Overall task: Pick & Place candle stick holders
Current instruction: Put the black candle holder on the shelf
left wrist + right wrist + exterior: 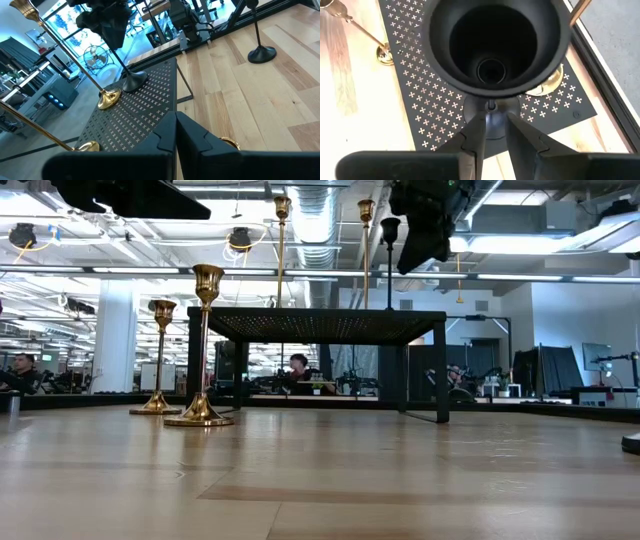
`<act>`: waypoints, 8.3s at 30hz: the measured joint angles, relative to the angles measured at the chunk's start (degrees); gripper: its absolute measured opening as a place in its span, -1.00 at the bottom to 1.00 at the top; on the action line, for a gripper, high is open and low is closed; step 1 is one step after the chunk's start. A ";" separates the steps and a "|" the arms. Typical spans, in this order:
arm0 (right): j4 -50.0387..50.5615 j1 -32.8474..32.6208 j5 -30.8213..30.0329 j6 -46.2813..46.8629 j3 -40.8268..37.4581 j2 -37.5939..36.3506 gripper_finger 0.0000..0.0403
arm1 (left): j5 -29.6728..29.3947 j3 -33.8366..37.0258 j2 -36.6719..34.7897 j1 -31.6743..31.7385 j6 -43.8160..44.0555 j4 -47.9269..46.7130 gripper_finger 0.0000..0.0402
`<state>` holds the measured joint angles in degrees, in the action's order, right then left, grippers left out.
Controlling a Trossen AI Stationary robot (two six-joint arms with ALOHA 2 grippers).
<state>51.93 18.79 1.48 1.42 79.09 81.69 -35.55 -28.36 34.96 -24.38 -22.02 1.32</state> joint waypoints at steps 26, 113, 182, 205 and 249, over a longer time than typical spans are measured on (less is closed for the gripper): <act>10.94 -8.81 0.03 -6.92 -4.65 -3.38 -0.96 | 0.00 0.00 0.00 0.02 -0.02 0.02 -0.96; -1.63 -42.54 4.77 7.49 -35.23 -21.30 -1.00 | 0.00 0.02 0.02 0.02 0.04 0.20 -0.96; -16.23 -78.76 -39.91 70.10 -40.70 -3.73 -0.74 | 0.00 0.02 0.02 0.02 0.44 0.22 -0.96; -22.28 -77.83 -39.36 64.60 -40.68 -3.61 -0.29 | 0.01 0.02 0.02 0.00 0.44 0.22 -0.96; -26.50 -69.22 -38.62 58.84 -38.71 -6.15 -0.98 | 0.02 0.02 0.04 0.02 0.46 0.20 -0.96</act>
<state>25.43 -50.44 -37.15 60.26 40.38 75.54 -35.53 -28.34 35.00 -24.36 -21.56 1.52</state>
